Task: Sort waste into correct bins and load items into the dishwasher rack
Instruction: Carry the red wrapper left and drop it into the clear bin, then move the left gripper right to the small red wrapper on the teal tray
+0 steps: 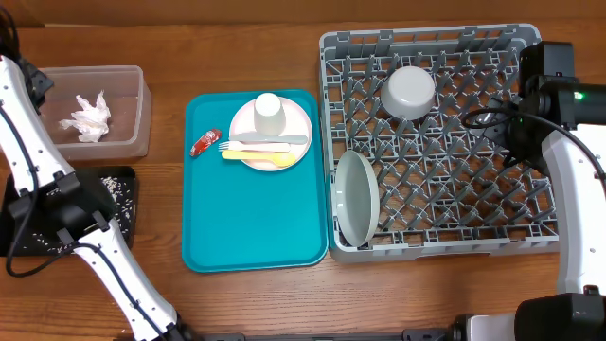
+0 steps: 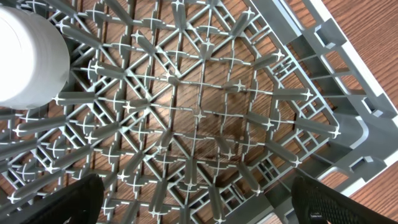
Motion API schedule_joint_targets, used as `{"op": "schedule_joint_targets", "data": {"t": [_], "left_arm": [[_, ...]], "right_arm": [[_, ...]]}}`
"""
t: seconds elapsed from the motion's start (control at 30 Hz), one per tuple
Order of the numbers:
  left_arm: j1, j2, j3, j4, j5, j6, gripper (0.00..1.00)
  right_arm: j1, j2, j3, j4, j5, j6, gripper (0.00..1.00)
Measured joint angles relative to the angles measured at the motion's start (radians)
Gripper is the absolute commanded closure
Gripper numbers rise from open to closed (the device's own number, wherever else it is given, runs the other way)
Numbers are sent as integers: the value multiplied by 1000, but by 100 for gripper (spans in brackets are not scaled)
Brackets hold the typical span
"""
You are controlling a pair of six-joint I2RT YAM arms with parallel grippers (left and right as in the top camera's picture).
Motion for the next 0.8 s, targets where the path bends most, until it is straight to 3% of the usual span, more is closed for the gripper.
{"op": "schedule_joint_targets", "data": {"t": [0.07,0.23,0.37,0.63,0.73,0.8], "left_arm": [[10,0,-23,10,0,0,81],[32,0,-30,29,25,22,41],[44,0,-30,26,89,32,28],[35,-10,-26,21,247,60,27],[13,-44,-13,17,312,72,20],[-10,-90,-7,17,369,77,10]], "right_arm": [[0,0,0,0,0,0,0],[0,0,0,0,0,0,0],[0,0,0,0,0,1,0],[0,0,0,0,0,0,0],[0,0,0,0,0,0,0],[0,0,0,0,0,1,0]]}}
